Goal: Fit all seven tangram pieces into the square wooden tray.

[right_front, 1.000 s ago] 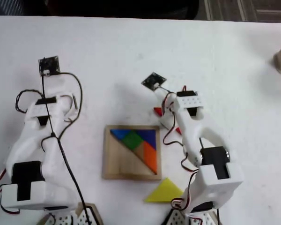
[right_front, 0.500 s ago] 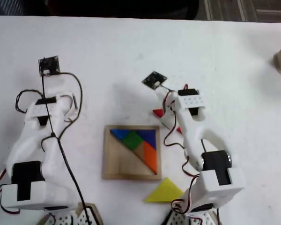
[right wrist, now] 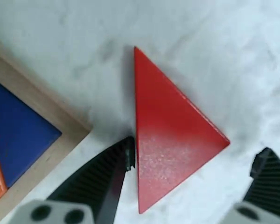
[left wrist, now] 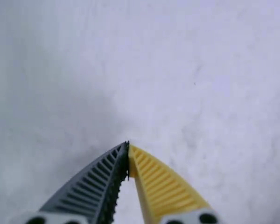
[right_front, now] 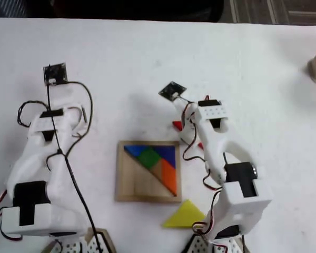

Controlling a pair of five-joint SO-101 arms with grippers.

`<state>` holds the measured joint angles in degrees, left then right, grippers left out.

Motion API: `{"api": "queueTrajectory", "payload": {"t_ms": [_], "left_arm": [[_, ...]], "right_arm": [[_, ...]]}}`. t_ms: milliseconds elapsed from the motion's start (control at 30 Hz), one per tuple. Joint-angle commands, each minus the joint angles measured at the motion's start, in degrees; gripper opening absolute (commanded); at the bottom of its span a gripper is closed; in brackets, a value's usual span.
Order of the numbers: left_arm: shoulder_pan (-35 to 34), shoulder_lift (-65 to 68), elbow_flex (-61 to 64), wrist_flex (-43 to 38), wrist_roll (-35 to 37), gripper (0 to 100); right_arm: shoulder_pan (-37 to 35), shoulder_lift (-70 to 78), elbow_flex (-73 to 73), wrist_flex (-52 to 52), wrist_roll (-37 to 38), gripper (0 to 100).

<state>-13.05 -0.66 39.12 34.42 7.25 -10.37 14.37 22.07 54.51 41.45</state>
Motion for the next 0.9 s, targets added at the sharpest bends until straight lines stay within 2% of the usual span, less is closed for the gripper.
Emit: {"api": "queueTrajectory", "payload": {"t_ms": [0, 133, 267, 567, 733, 867], "left_arm": [[-0.66, -0.13, -2.37, -1.14, -0.44, 3], [-0.66, -0.13, -2.37, -1.14, -0.44, 3], [-0.66, -0.13, -2.29, -1.14, -0.44, 3], [-0.75, -0.13, -2.29, -1.14, -0.44, 3], [-0.75, -0.22, -2.29, -1.14, -0.44, 3], [-0.75, -0.22, -2.29, -1.14, -0.44, 3]], "right_arm": [[-0.22, 3.03, -5.19, -0.92, 0.53, 34.1], [-1.01, 7.78, -10.99, 4.0, 0.7, 26.0], [-0.75, 10.24, -14.77, 7.43, 0.26, 26.2], [-0.92, 10.24, -14.86, 7.43, 0.26, 25.7], [-0.57, 10.15, -15.3, 7.25, 0.18, 19.8], [-0.48, 9.89, -16.44, 7.52, 0.26, 18.8]]}}
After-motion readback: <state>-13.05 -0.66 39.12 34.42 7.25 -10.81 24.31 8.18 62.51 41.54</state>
